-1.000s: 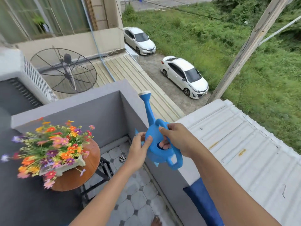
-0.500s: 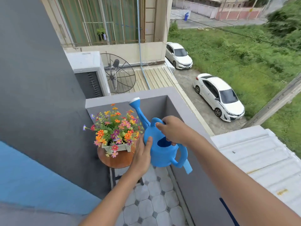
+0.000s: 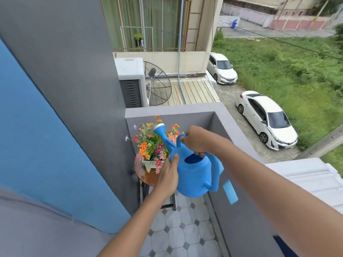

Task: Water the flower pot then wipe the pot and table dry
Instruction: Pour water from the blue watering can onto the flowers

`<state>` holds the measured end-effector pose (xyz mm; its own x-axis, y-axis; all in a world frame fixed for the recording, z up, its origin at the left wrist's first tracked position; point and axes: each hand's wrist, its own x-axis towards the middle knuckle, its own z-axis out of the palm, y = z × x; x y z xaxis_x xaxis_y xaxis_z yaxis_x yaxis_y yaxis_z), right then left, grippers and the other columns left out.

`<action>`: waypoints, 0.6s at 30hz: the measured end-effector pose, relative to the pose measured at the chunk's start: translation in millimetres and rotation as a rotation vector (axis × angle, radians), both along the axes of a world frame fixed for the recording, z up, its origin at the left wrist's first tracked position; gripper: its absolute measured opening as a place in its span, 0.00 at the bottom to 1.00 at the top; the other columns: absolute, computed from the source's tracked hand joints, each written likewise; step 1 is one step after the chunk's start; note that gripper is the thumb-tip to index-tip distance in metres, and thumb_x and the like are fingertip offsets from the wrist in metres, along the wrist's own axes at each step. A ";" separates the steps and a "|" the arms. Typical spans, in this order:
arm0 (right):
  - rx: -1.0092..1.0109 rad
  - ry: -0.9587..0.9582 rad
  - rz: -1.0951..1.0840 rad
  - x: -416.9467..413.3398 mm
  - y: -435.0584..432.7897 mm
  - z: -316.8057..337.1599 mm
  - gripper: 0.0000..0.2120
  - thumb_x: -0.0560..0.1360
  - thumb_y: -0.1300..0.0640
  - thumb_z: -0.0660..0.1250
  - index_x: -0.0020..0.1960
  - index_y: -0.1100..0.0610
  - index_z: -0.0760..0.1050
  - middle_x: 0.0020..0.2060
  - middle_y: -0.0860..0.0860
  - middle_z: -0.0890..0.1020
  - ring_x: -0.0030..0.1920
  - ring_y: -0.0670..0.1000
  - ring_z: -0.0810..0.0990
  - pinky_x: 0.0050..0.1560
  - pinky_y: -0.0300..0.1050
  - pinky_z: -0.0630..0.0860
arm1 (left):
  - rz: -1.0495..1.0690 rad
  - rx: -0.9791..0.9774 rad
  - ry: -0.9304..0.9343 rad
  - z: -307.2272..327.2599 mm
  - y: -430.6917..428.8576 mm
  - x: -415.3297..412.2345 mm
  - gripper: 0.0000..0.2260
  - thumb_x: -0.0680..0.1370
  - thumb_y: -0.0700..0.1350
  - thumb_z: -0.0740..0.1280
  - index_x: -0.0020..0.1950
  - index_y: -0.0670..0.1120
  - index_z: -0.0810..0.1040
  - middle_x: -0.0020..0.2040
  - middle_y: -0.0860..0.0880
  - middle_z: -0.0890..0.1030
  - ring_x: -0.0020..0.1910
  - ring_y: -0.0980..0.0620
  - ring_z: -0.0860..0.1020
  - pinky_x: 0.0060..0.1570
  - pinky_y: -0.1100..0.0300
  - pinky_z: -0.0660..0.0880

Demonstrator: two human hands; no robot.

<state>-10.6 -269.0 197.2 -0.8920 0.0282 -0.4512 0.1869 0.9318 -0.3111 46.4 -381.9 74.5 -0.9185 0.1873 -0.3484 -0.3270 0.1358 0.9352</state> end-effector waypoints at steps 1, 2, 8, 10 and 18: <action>0.001 -0.012 -0.004 -2.0 -3.1 1.0 0.18 0.83 0.59 0.55 0.41 0.68 0.74 0.27 0.59 0.79 0.22 0.55 0.76 0.32 0.45 0.78 | 0.005 0.006 -0.003 -0.3 -2.4 -1.1 0.20 0.81 0.62 0.51 0.71 0.58 0.65 0.58 0.61 0.72 0.52 0.64 0.70 0.56 0.57 0.69; -0.003 -0.017 -0.002 -3.9 -4.5 2.0 0.18 0.83 0.58 0.55 0.42 0.68 0.74 0.27 0.59 0.79 0.22 0.55 0.76 0.31 0.44 0.76 | 0.007 0.006 -0.008 -2.7 -3.7 -3.1 0.24 0.80 0.64 0.51 0.73 0.56 0.64 0.61 0.60 0.73 0.55 0.61 0.71 0.60 0.53 0.69; 0.014 -0.057 -0.004 -10.8 -14.9 7.1 0.13 0.84 0.60 0.55 0.45 0.65 0.70 0.29 0.60 0.76 0.24 0.56 0.72 0.30 0.44 0.70 | 0.001 0.028 -0.012 2.6 -11.0 -5.5 0.28 0.79 0.66 0.51 0.76 0.55 0.62 0.69 0.57 0.69 0.65 0.58 0.67 0.62 0.55 0.64; 0.013 -0.085 -0.026 -14.5 -15.4 7.3 0.14 0.83 0.59 0.55 0.43 0.65 0.70 0.28 0.60 0.74 0.24 0.56 0.69 0.29 0.44 0.67 | -0.011 0.029 -0.005 1.3 -11.3 -6.6 0.30 0.77 0.68 0.51 0.76 0.57 0.62 0.70 0.56 0.70 0.65 0.57 0.68 0.64 0.53 0.65; 0.024 -0.133 -0.049 -18.8 -8.6 4.2 0.18 0.83 0.54 0.55 0.41 0.64 0.71 0.28 0.57 0.72 0.23 0.53 0.67 0.29 0.43 0.65 | -0.041 0.032 -0.055 -0.3 -8.1 -7.5 0.35 0.69 0.76 0.50 0.69 0.58 0.68 0.62 0.54 0.76 0.60 0.57 0.74 0.65 0.44 0.71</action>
<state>-29.3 -277.6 201.5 -0.8218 0.0829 -0.5636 0.2706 0.9274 -0.2581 38.8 -390.0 74.1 -0.8895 0.2362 -0.3912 -0.3725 0.1209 0.9201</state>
